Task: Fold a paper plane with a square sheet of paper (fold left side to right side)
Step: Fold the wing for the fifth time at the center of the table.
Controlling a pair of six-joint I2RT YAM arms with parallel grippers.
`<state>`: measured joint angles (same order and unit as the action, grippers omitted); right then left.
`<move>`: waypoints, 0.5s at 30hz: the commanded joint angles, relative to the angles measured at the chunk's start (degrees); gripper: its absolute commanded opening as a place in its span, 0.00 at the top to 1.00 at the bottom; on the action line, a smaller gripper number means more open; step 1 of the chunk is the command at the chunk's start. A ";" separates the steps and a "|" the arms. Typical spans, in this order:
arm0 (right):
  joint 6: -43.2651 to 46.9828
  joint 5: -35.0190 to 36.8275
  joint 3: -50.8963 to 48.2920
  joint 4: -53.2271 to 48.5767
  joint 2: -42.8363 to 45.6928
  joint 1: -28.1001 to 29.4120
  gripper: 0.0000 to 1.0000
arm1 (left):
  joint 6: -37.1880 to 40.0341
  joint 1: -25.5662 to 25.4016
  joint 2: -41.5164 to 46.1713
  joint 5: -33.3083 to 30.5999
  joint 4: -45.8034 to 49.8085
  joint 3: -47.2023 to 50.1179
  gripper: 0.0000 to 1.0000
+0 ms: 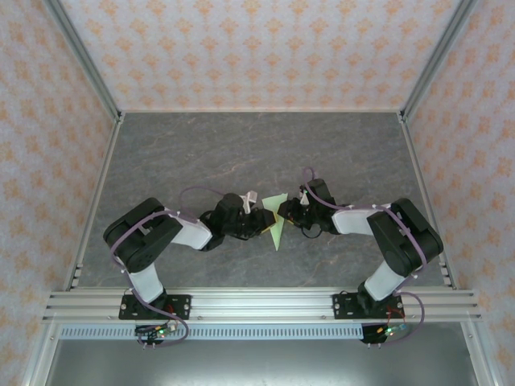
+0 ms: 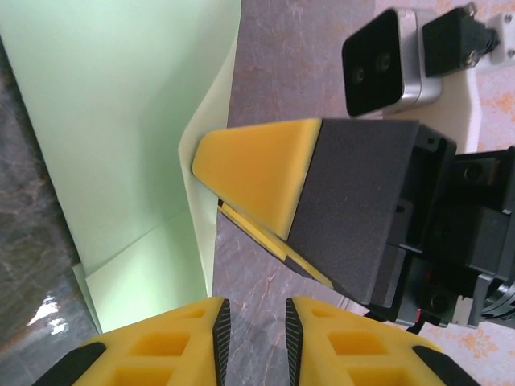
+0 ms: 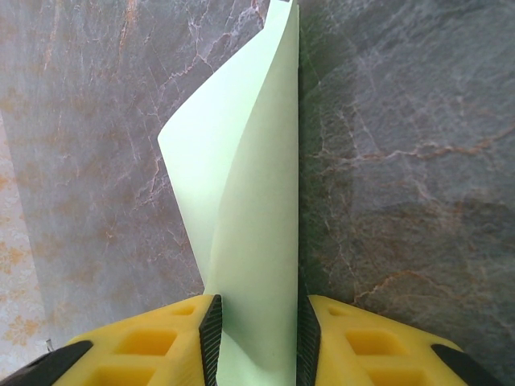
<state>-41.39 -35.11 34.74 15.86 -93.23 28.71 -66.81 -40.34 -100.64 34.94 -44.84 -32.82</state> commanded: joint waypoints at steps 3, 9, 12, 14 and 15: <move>-0.46 -0.83 0.70 0.58 -2.18 0.48 0.65 | -1.91 -0.86 -2.34 -0.67 -4.68 0.69 0.73; -0.58 -0.83 0.87 0.58 -2.22 0.48 0.65 | -2.10 -1.11 -3.51 -0.75 -5.18 0.26 0.73; -0.59 -0.83 1.01 0.49 -2.28 0.47 0.65 | -2.06 -1.15 -4.08 -0.92 -5.25 0.22 0.73; -0.60 -0.77 1.10 0.33 -2.25 0.47 0.65 | -2.27 -1.15 -4.49 -0.97 -5.54 0.25 0.73; -0.45 -0.83 1.12 0.33 -2.30 0.47 0.65 | -2.34 -1.14 -4.72 -0.85 -5.78 0.13 0.73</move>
<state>-41.39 -35.16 34.74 15.86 -93.27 28.69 -68.40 -40.95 -104.55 34.94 -47.99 -32.71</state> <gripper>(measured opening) 0.355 0.273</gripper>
